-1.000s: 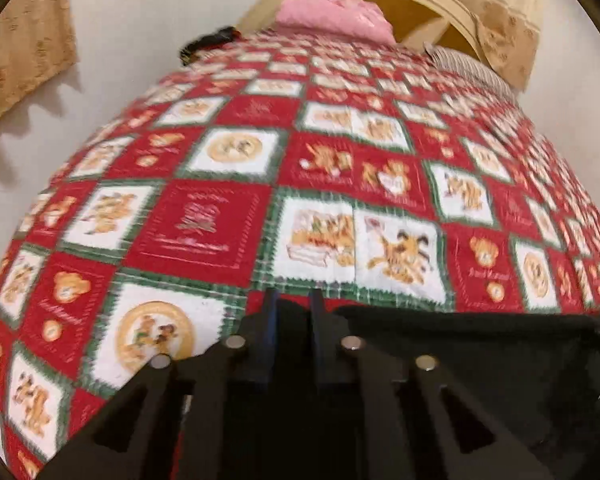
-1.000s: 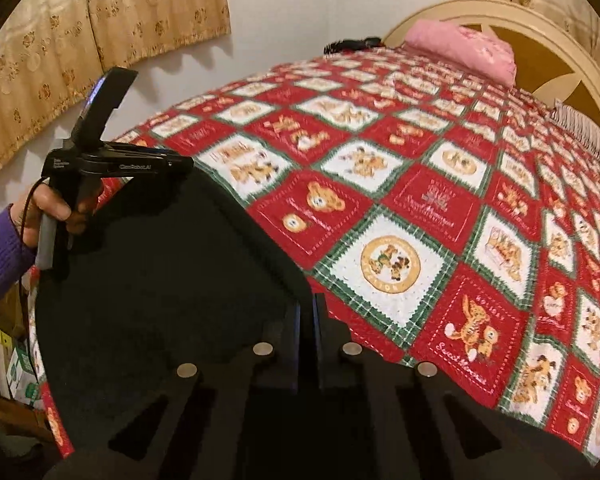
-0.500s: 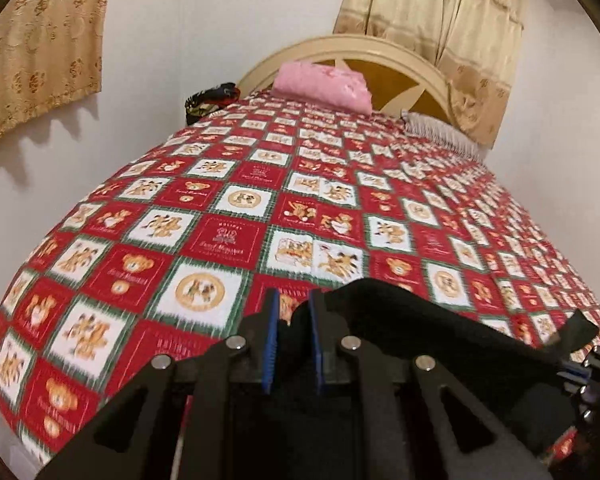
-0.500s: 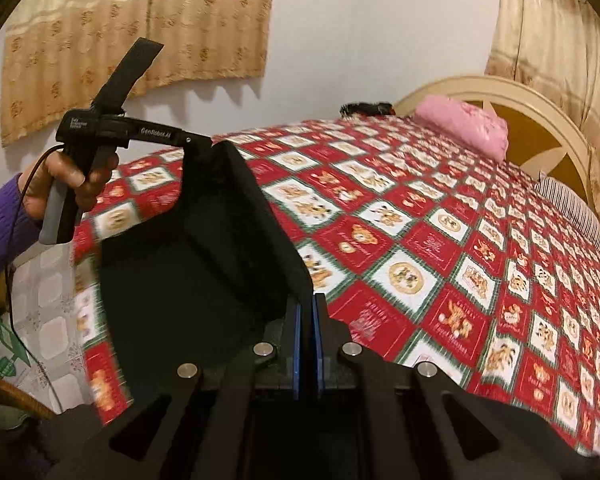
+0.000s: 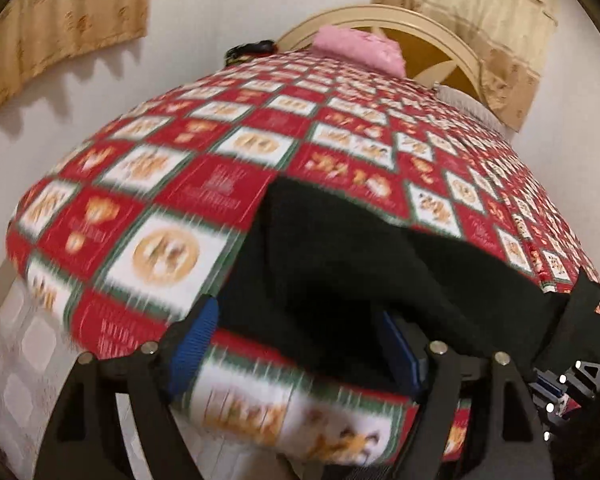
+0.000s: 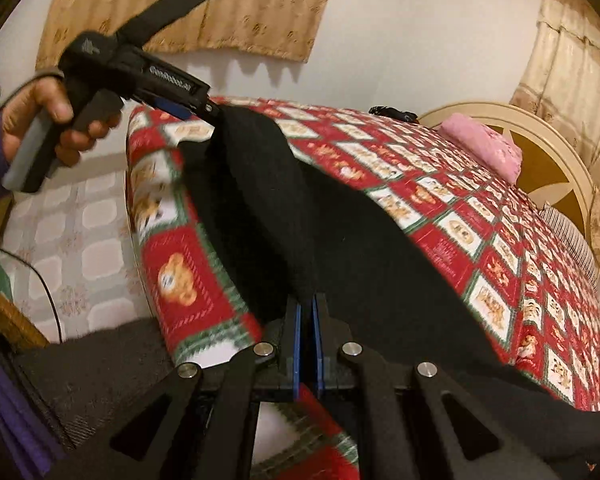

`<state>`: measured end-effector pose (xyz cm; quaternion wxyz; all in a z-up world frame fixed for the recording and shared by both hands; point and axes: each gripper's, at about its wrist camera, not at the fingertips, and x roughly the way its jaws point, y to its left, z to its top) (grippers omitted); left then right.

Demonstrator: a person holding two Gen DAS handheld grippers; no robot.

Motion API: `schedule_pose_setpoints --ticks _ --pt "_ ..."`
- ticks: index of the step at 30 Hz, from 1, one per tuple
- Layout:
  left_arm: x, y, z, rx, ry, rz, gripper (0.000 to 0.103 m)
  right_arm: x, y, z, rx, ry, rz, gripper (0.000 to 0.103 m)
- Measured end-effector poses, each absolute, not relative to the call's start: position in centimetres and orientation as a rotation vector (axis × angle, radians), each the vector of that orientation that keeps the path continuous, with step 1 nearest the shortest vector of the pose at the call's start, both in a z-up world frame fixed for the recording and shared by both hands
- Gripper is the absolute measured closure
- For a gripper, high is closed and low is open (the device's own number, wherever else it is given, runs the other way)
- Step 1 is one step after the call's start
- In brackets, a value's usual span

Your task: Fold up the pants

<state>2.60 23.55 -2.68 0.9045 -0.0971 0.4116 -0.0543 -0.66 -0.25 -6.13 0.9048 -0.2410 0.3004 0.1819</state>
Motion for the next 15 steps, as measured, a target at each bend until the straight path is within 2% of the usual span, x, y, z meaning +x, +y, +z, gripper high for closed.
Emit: schedule_pose_setpoints --ticks 9,12,15 --pt "1.2 20.8 -4.2 -0.405 0.905 -0.369 0.021 0.1 -1.0 -6.8 -0.422 0.651 0.381 0.098" --pt "3.2 19.8 -4.1 -0.462 0.889 -0.410 0.011 0.2 -1.2 -6.0 -0.403 0.637 0.382 0.098" --pt "5.3 20.1 -4.3 -0.563 0.859 -0.393 0.011 -0.3 -1.1 -6.1 -0.404 0.632 0.381 0.098"
